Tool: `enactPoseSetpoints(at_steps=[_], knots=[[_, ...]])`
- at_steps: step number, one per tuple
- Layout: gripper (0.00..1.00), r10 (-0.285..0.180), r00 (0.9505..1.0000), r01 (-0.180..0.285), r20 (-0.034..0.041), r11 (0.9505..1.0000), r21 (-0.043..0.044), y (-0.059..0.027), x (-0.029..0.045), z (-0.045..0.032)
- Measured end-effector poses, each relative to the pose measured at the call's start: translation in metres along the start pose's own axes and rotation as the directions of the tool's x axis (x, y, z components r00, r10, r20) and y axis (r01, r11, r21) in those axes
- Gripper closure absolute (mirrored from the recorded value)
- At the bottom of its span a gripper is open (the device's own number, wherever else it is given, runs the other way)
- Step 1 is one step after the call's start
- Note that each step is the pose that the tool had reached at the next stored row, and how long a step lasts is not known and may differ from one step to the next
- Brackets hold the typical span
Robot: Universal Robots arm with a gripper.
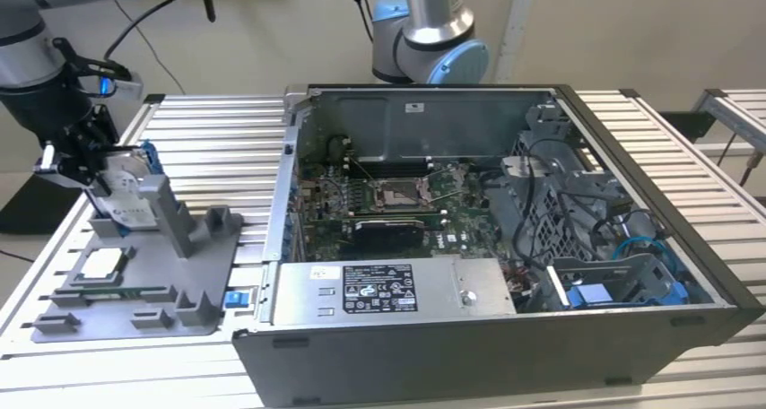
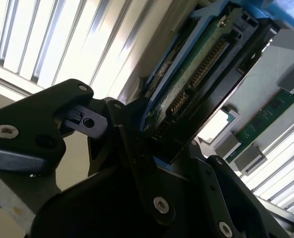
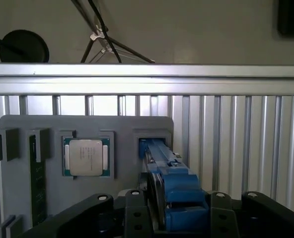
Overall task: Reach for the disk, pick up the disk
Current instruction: 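Pick up the disk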
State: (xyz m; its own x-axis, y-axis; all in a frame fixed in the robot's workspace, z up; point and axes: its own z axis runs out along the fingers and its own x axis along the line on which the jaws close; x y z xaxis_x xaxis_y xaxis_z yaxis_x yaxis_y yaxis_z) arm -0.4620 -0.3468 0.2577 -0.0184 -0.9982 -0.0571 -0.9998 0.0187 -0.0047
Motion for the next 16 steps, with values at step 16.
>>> enactPoseSetpoints(at_steps=[16], knots=[[1.0, 0.0, 0.9993, 0.0, 0.0386, 1.0, 0.001, 0.0, -0.001, -0.0123]])
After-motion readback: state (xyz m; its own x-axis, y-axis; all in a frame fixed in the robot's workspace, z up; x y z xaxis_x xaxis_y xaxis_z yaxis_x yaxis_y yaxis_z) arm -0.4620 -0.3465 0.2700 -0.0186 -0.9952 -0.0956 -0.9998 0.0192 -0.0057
